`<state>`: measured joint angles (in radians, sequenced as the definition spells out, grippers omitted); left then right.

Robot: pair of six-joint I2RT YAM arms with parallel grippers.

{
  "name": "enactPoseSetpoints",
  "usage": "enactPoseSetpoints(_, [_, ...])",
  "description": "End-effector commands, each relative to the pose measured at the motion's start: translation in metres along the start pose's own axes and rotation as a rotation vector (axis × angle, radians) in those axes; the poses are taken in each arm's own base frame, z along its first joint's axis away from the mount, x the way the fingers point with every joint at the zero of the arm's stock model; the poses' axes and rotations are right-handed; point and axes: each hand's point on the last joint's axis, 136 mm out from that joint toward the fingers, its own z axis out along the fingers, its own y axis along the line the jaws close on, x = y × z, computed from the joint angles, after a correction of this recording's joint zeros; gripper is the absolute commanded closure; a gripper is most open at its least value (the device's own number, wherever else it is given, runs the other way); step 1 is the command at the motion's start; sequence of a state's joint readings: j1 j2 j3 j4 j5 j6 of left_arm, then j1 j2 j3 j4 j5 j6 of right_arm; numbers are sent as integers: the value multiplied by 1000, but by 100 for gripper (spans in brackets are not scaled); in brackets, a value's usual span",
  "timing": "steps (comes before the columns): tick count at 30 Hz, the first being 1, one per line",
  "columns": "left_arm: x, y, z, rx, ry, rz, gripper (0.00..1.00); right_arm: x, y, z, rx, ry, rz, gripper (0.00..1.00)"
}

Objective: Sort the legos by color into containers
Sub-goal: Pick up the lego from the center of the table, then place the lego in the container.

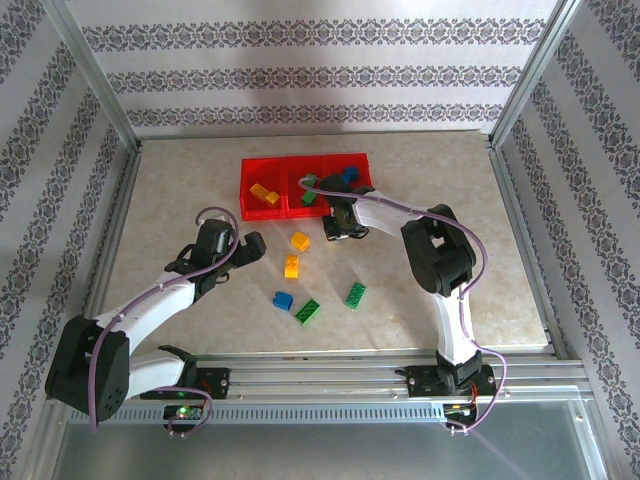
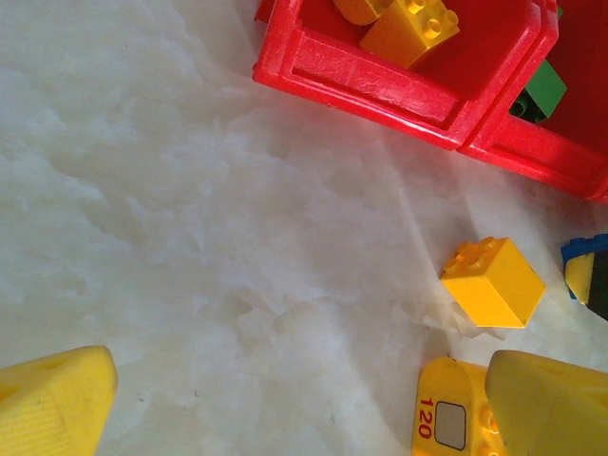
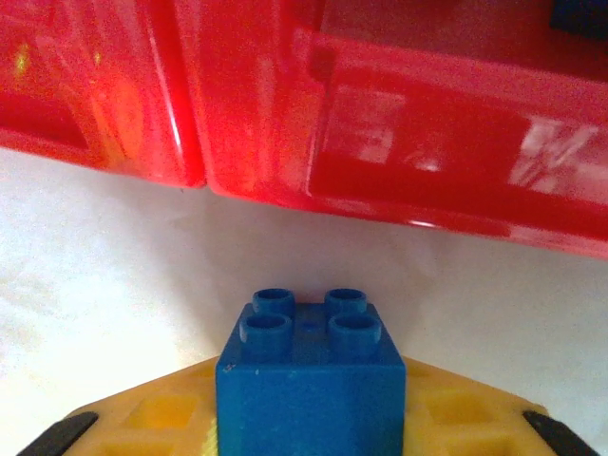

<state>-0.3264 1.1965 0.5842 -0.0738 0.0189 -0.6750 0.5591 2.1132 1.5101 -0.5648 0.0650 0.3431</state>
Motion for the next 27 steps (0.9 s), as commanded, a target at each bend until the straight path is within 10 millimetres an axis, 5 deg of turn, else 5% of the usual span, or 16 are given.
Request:
enactPoseSetpoints(1, [-1,-2,1,1,-10,-5,0,2,1,-2,17,13,2,68])
enactPoseSetpoints(16, [2,0,2,-4,-4,-5,0,-50,-18,-83,71,-221,28,73])
enactPoseSetpoints(27, [4,1,1,0,2,-7,0,-94,-54,-82,147,-295,112,74])
